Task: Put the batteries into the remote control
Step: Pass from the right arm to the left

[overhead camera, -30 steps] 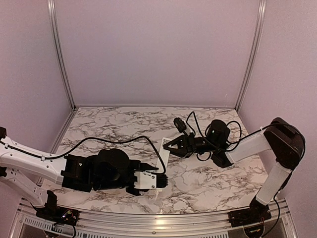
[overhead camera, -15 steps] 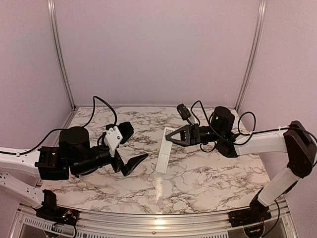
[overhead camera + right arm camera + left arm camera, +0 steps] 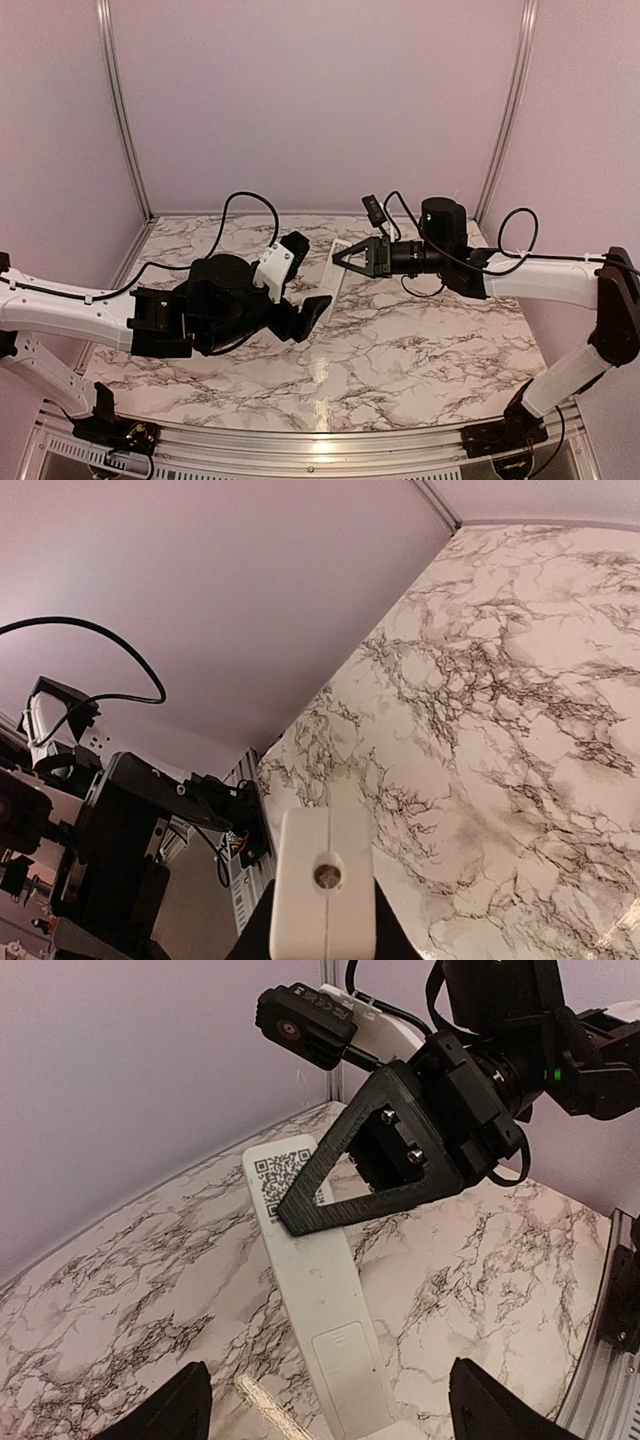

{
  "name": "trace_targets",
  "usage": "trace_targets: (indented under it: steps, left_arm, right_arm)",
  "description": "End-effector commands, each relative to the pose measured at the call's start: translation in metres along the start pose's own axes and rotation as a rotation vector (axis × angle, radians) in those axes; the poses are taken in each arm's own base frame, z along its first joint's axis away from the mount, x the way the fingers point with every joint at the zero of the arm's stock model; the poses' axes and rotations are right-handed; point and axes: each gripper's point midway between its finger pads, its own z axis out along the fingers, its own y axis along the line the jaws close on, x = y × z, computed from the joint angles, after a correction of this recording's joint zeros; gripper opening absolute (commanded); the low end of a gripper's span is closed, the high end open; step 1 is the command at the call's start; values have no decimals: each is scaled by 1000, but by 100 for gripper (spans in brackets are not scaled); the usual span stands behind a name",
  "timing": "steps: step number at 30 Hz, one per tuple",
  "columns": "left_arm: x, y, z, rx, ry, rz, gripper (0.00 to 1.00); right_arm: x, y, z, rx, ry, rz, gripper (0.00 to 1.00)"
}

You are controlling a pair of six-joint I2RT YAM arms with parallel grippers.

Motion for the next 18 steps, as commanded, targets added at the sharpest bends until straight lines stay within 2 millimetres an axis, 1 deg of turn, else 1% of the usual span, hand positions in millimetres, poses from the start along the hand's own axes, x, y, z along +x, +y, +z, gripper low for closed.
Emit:
trace_targets:
  steps: [1, 8, 12, 15, 18]
  left_arm:
    - [3, 3, 13, -111, 19, -10, 84]
    - [9, -5, 37, -137, 60, 31, 81]
    - [10, -1, 46, -192, 80, 46, 76]
    - [9, -2, 54, -211, 99, 51, 72]
    - [10, 3, 59, -235, 111, 37, 69]
  right_arm:
    - [-20, 0, -2, 75, -54, -22, 0]
    - [-18, -2, 3, 103, -45, -16, 0]
    - [-15, -1, 6, 111, -35, -22, 0]
    - [-14, 1, 8, 116, -28, -27, 0]
    - [-15, 4, 8, 116, -30, -37, 0]
